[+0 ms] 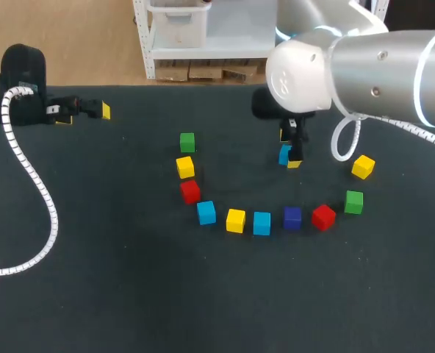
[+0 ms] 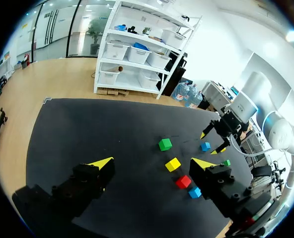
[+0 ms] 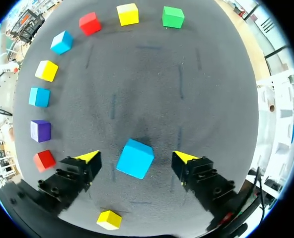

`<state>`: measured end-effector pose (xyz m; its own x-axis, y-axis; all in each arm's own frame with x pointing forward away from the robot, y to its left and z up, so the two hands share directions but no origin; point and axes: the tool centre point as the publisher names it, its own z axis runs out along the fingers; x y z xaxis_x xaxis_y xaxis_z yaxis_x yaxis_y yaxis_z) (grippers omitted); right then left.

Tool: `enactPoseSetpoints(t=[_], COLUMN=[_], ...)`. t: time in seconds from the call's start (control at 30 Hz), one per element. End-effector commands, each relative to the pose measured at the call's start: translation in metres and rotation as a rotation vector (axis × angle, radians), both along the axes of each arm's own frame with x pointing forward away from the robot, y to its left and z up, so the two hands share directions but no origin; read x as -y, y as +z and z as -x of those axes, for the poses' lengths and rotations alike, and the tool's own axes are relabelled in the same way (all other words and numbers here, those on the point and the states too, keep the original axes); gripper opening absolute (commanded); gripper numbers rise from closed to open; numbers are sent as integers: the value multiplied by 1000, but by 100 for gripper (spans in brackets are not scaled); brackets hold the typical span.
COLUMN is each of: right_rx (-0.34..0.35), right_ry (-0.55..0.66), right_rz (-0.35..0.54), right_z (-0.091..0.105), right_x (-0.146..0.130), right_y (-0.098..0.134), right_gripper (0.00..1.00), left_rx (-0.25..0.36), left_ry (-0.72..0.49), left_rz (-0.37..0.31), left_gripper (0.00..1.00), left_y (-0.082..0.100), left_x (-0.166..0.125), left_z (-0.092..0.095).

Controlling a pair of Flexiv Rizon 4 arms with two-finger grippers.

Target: Place the blue cubes, place green cubes on the blue cubes, place the yellow cubes on the green cubes, then place the red cubes on the yellow cubes, and place purple cube on the red cubes.

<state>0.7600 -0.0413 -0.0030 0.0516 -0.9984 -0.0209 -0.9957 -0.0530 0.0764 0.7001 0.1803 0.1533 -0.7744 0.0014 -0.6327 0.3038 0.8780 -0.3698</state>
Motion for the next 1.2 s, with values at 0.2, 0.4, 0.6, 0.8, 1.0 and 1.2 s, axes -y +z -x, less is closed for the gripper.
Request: enactPoseSetpoints(t=[0.2,0.4,0.6,0.8,1.0,1.2], right_rx=[21,27,36,14,17,54], right_ry=[15,36,77,66,67,72], right_rz=[14,17,19,27,20,5], right_z=[3,5,8,9,9,10], right_x=[1,0,0,-1,-2,-1], right_y=[1,1,2,2,4,12], right_gripper=[0,0,0,100,100,100], left_rx=[8,8,8,8,8,8], left_ry=[-10,-10,-10,-10,-10,-10], left_rz=[13,13,13,13,13,13], left_gripper=[100,100,100,100,100,100], left_y=[-2,-2,-2,-2,-2,-2], left_x=[-3,-3,-3,-3,-3,-3], left_z=[0,0,0,0,0,0])
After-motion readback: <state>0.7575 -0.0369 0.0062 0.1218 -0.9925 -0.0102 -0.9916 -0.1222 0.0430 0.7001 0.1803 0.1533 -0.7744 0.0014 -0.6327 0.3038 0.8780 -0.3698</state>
